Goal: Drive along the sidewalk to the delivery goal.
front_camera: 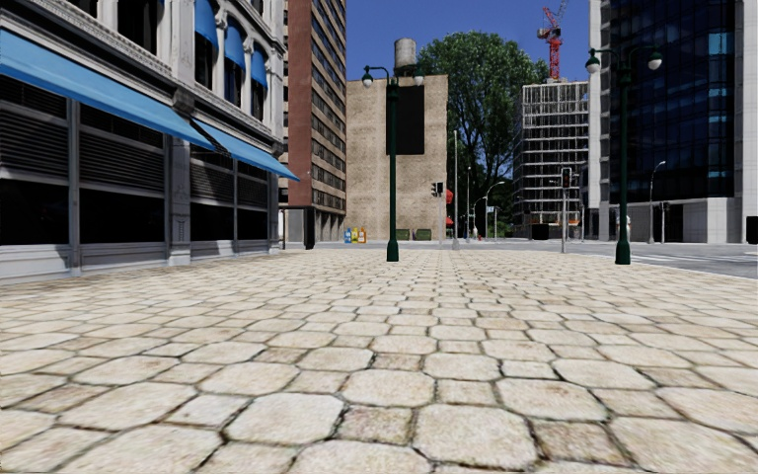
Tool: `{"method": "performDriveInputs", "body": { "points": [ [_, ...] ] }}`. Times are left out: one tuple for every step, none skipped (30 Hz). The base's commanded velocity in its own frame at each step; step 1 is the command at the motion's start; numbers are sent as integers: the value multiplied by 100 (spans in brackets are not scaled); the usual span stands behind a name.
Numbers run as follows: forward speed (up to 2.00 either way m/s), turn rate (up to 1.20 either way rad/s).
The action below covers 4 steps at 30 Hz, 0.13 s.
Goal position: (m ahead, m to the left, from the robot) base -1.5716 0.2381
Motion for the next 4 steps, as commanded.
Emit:
{"method": "performDriveInputs", "body": {
  "points": [
    [0,0],
    [0,0],
    [0,0],
    [0,0]
  ]
}}
